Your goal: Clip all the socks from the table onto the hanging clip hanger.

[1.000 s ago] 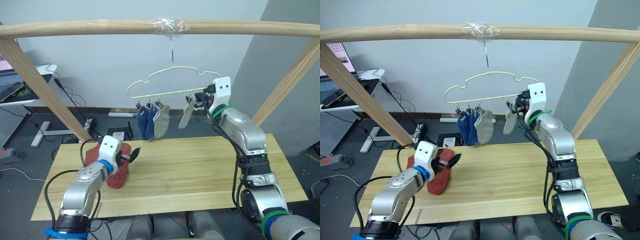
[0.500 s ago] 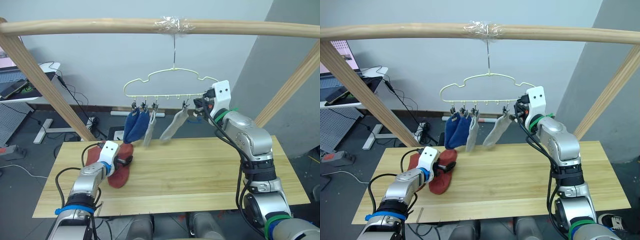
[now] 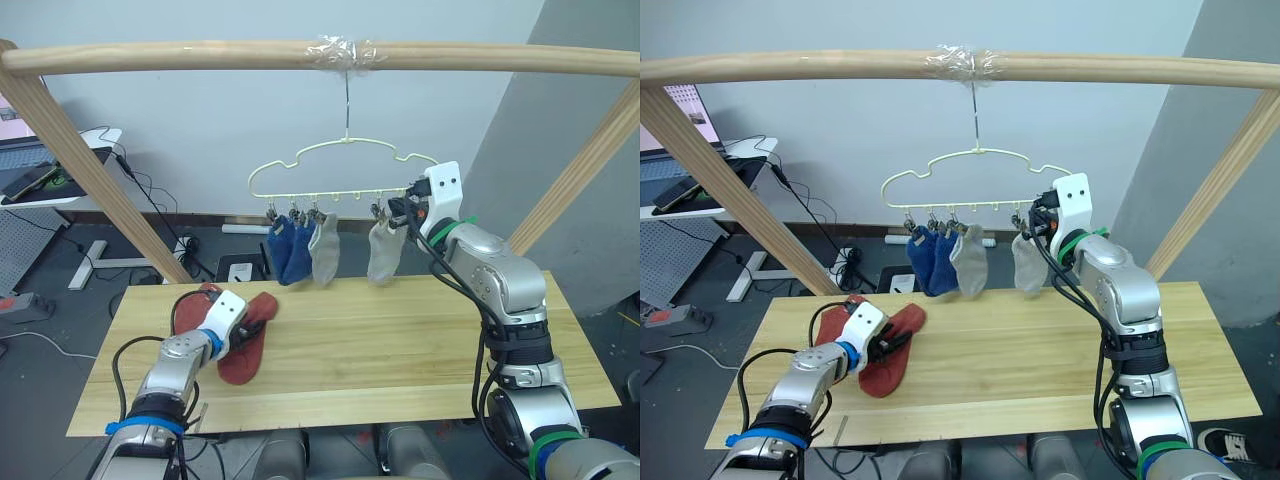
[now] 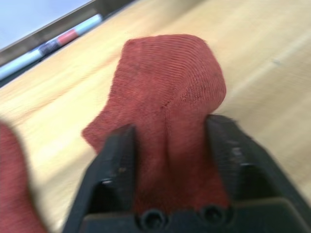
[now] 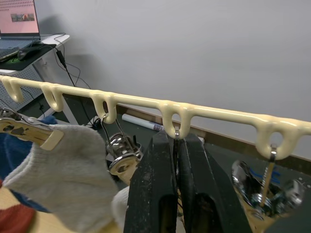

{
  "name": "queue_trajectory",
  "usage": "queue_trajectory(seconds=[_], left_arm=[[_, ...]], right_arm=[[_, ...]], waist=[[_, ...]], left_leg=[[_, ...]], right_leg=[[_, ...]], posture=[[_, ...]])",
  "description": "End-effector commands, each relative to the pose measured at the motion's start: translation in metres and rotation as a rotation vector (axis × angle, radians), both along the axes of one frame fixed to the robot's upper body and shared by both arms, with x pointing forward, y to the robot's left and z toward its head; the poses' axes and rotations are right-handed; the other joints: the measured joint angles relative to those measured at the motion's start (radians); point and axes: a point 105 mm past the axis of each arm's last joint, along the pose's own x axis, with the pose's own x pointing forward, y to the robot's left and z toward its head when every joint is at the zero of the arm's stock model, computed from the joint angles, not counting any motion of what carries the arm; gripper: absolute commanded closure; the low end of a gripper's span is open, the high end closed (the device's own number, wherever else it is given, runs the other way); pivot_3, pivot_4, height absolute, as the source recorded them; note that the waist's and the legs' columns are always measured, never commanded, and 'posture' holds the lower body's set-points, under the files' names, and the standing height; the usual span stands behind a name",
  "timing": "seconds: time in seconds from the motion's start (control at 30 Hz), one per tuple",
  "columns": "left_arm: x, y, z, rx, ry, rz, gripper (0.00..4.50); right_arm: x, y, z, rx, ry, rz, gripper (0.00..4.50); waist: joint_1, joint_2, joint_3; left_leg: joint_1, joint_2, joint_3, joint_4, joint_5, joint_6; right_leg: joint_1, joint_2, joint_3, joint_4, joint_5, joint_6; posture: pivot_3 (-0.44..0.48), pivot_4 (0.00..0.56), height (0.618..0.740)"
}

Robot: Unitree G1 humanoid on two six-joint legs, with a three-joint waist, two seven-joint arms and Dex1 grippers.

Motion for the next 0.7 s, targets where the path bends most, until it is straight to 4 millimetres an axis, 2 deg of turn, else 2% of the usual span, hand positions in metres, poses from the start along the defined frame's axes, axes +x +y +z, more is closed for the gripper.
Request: queue_trajectory(seconds=[0.03,0.13,0.17,0.23,0.33,0.43,0.5,0.6,0.7], left_arm=[[-0.016,-0.014,-0.011,-0.007,0.039,-0.057,3.33],[-0.023,-0.032,-0.005,-0.037,0.014,-0.144,4.21],[-0.023,-0.044,0.004,-0.077,-0.01,-0.168,4.44],[-0.023,-0.066,0.022,-0.141,-0.061,-0.21,4.49],[-0.026,-0.111,0.059,-0.265,-0.163,-0.298,4.49],[-0.028,-0.148,0.096,-0.4,-0.246,-0.328,4.49],[-0.03,-0.166,0.117,-0.49,-0.285,-0.331,4.49],[-0.03,-0.186,0.135,-0.558,-0.316,-0.341,4.49],[-0.025,-0.195,0.137,-0.564,-0.319,-0.343,4.49]], right_arm=[[0.0,0.0,0.007,0.003,-0.023,0.003,4.5],[0.001,-0.001,0.008,0.009,-0.02,0.002,4.5],[0.0,-0.001,0.007,0.029,0.001,0.003,4.5],[-0.002,0.0,0.005,0.065,0.047,0.01,4.5],[-0.008,0.003,0.002,0.105,0.133,0.043,4.5],[-0.013,0.002,0.001,0.128,0.199,0.06,4.5],[-0.016,0.002,0.002,0.147,0.233,0.065,4.5],[-0.018,0.0,0.004,0.187,0.275,0.055,4.5],[-0.019,-0.002,0.007,0.223,0.3,0.041,4.5]], waist=[[0.0,0.0,0.0],[0.0,0.0,0.0],[0.0,0.0,0.0],[0.0,0.0,0.0],[0.005,0.0,0.0],[0.005,0.0,0.0],[0.003,0.0,-0.001],[-0.001,0.001,-0.002],[-0.002,0.002,-0.003]], left_leg=[[0.0,0.0,0.0,0.0,0.0,0.0],[0.0,0.0,0.0,0.0,0.0,0.0],[0.0,0.0,0.0,0.0,0.0,0.0],[-0.001,0.0,0.0,0.0,0.0,0.0],[-0.003,0.0,-0.001,0.001,0.0,0.0],[-0.004,0.0,-0.001,0.001,0.0,0.0],[-0.003,0.0,0.0,0.001,0.0,0.0],[-0.003,0.0,-0.001,0.001,0.0,0.0],[-0.003,0.0,-0.001,0.001,0.0,0.0]], right_leg=[[0.0,0.0,0.0,0.0,0.0,0.0],[0.0,0.0,0.0,0.0,0.0,0.0],[0.0,0.0,0.0,0.0,0.0,0.0],[0.0,0.0,0.0,0.0,0.0,0.0],[-0.001,0.0,-0.001,-0.001,0.0,0.0],[-0.001,-0.001,-0.001,-0.001,0.0,0.0],[-0.001,0.0,0.0,-0.001,0.0,0.0],[-0.001,0.0,0.0,-0.001,0.0,0.0],[-0.001,0.001,-0.001,0.0,0.0,0.001]], posture=[[-0.064,0.142,0.74],[-0.063,0.14,0.74],[-0.06,0.136,0.74],[-0.059,0.13,0.74],[-0.062,0.127,0.74],[-0.068,0.12,0.74],[-0.076,0.115,0.74],[-0.084,0.11,0.74],[-0.092,0.106,0.74]])
